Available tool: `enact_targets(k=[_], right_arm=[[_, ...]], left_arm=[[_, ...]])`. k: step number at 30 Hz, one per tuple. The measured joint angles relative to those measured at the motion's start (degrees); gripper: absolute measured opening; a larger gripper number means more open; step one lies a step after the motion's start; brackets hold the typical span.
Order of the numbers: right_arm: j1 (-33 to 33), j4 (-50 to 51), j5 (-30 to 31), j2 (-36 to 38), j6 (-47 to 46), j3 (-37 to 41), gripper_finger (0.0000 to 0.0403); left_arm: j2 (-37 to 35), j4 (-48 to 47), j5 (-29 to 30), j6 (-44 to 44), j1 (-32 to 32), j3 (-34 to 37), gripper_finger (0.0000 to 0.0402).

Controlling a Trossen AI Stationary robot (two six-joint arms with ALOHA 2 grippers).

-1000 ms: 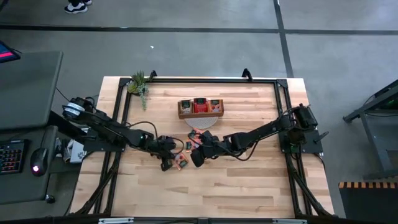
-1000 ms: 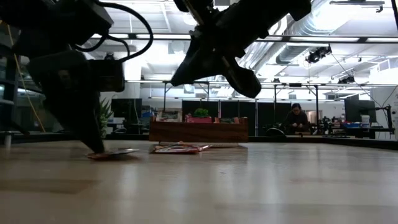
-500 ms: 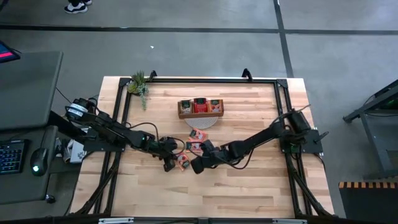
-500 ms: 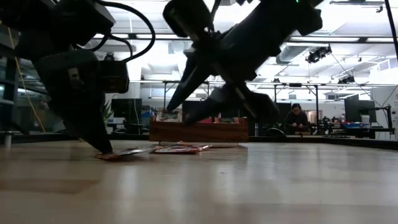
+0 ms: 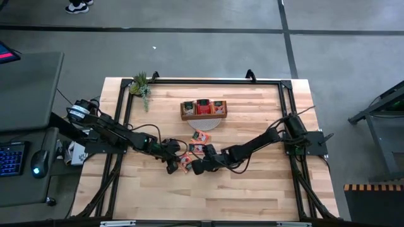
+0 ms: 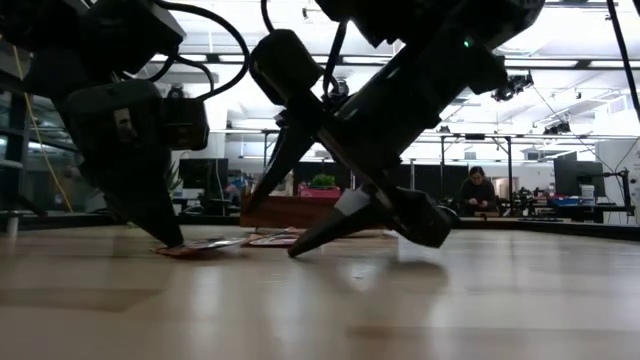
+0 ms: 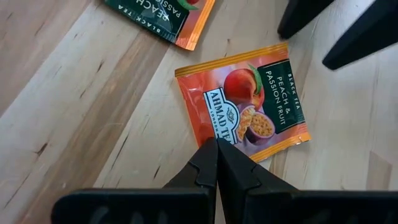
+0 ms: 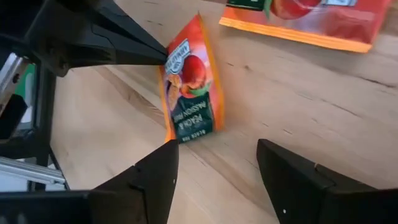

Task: Pick & Place Tea
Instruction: Put the orange tea bag in the right section of the wooden organizer

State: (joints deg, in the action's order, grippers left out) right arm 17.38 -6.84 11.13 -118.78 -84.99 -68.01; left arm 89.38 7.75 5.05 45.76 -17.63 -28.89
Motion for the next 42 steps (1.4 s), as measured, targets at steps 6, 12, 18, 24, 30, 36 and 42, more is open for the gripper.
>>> enact_targets(k=[6,12,18,24,30,36,42], right_arm=[[-1.39,-2.22,-0.54,-0.77,-0.44,-0.04,0.0216],[-3.72,-2.46,0.27,-0.89,0.40,-0.04,0.0216],[-5.05,-3.42,-0.46,-0.94,1.70,-0.04,0.0196],[-4.08,-3.51,-2.64,-0.96,2.97,0.00,0.0161],[-1.90,-3.18,-1.61,-0.96,1.37,0.00,0.0152],[-2.05,-2.53,0.18,-0.96,0.94,0.00,0.0153],[-2.42,-3.23,0.20,-0.99,1.00,0.00,0.0153]], left_arm=[[0.04,1.59,0.12,0.00,0.00,0.05,0.0000],[0.04,2.59,0.25,0.06,0.01,0.03,0.0000],[0.02,2.65,0.45,0.86,0.02,0.03,0.0000],[0.02,2.67,0.47,0.92,0.02,0.03,0.0000],[0.02,2.69,0.49,0.92,0.02,0.01,0.0000],[0.00,2.81,0.51,0.87,0.04,-0.01,0.0000],[0.00,2.86,0.57,0.85,0.04,-0.01,0.0000]])
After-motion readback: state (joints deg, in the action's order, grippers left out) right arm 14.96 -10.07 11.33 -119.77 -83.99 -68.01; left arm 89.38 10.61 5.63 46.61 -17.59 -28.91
